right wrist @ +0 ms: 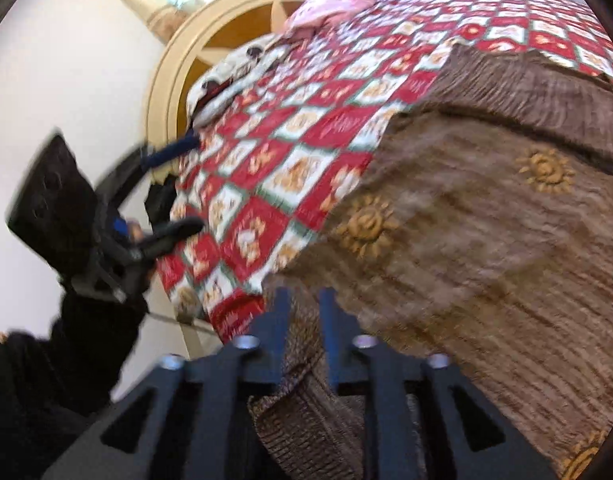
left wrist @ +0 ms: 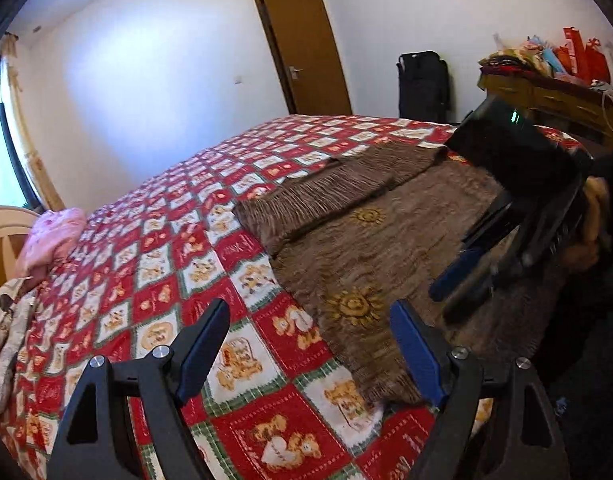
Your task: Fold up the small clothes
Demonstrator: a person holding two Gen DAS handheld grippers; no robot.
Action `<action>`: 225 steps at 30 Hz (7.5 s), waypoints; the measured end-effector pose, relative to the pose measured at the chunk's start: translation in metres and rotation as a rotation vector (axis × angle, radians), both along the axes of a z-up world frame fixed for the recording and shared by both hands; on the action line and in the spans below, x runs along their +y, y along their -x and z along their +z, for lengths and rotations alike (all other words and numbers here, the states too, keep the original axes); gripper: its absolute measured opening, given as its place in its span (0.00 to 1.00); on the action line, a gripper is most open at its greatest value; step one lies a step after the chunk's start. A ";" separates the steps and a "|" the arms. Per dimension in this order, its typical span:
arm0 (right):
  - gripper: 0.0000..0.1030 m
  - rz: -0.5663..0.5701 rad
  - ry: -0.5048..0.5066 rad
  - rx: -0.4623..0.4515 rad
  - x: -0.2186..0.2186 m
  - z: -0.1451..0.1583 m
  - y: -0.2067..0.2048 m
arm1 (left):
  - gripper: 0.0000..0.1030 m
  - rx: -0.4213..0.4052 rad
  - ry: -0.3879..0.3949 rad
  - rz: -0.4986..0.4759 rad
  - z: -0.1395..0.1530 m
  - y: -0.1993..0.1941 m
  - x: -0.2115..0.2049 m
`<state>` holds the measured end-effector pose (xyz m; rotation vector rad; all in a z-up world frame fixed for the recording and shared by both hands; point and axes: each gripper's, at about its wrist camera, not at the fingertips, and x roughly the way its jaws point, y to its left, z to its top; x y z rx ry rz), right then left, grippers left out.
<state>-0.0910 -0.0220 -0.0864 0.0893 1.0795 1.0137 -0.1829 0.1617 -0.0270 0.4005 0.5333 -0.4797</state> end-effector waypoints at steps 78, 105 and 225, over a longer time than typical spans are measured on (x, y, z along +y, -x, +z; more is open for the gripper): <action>0.09 -0.424 0.306 -0.145 -0.227 0.022 0.042 | 0.04 0.470 0.330 0.088 -0.071 -0.150 -0.075; 0.59 -0.652 0.228 -0.128 -0.256 0.034 0.018 | 0.03 0.354 0.434 0.124 -0.036 -0.132 -0.056; 0.55 -0.706 0.270 -0.317 -0.184 0.053 -0.140 | 0.15 0.604 0.649 0.362 -0.062 -0.319 0.003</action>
